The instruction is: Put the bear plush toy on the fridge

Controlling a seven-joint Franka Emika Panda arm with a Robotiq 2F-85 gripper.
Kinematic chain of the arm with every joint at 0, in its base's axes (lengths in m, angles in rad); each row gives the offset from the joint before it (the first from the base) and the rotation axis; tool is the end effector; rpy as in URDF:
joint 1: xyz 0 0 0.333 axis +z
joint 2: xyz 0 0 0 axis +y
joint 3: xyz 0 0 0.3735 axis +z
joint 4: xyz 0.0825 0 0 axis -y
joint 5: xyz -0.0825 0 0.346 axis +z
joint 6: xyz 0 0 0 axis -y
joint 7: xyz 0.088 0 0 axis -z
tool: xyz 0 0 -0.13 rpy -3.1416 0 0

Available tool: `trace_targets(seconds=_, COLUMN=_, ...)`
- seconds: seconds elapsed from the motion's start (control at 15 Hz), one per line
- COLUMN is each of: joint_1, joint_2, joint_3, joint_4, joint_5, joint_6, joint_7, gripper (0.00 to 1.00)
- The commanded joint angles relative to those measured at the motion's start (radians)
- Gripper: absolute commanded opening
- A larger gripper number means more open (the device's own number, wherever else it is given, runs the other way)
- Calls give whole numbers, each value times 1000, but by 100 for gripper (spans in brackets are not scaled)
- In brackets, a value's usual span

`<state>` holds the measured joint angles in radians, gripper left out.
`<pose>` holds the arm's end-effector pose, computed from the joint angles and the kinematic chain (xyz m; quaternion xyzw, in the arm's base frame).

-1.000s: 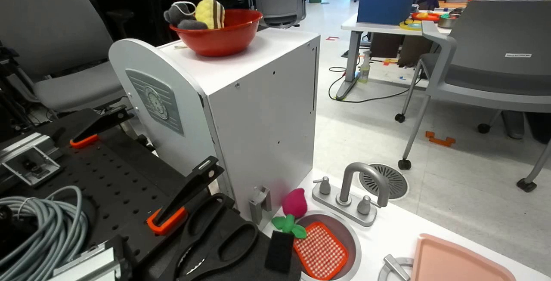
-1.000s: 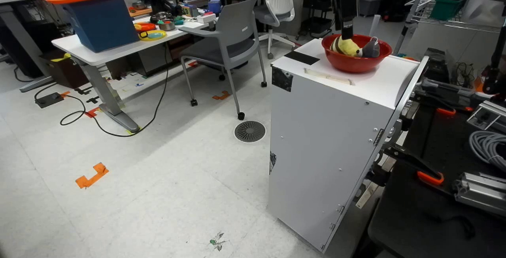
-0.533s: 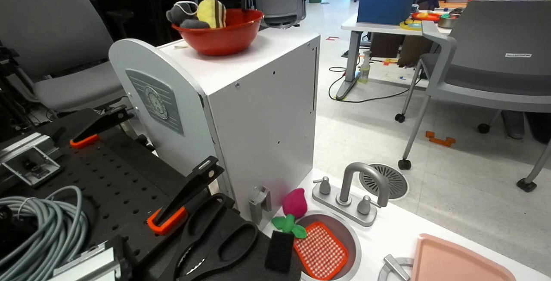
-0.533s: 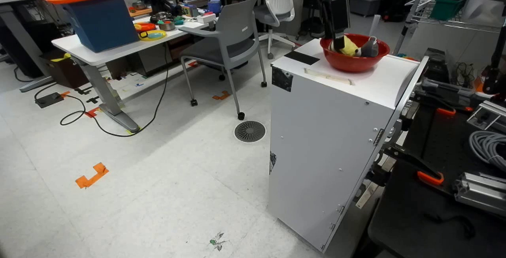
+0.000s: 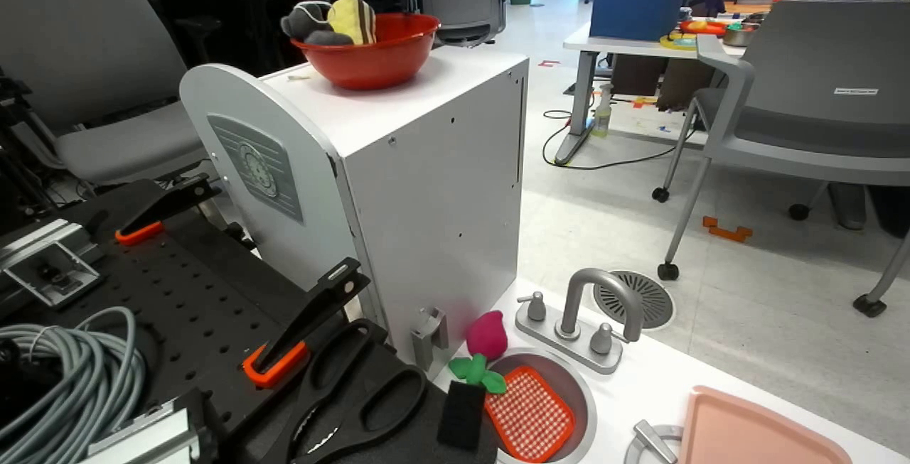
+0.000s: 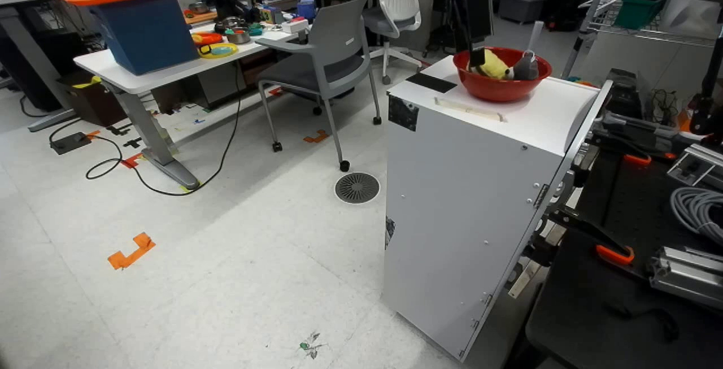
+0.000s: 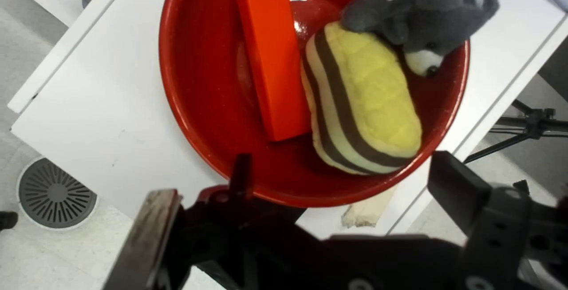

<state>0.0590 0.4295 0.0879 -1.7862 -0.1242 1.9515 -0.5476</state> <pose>0.6038 0.0728 0.3487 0.9215 0.3642 -0.1348 0.0088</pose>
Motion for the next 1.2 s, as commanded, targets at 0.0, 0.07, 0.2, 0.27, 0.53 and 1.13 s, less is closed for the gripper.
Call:
trace_targets(seconds=0.0, joint_1=-1, joint_2=10, joint_3=16, joint_4=23, joint_5=-45, joint_6=-2, joint_7=-21, gripper=100)
trace_targets(seconds=0.07, joint_1=1, joint_2=9, joint_3=18, joint_4=22, joint_5=-56, joint_6=2, joint_7=-28, gripper=100)
trace_targets(seconds=0.2, joint_1=9, joint_2=10, joint_3=20, joint_4=23, joint_5=-92, joint_6=-3, joint_7=-36, gripper=72)
trace_targets(seconds=0.27, joint_1=12, joint_2=9, joint_3=21, joint_4=22, joint_5=-109, joint_6=-2, joint_7=-40, gripper=65)
trace_targets(seconds=0.53, joint_1=21, joint_2=8, joint_3=26, joint_4=23, joint_5=-159, joint_6=4, joint_7=-55, gripper=34)
trace_targets(seconds=1.13, joint_1=27, joint_2=4, joint_3=30, joint_4=24, joint_5=-201, joint_6=16, joint_7=-88, gripper=0)
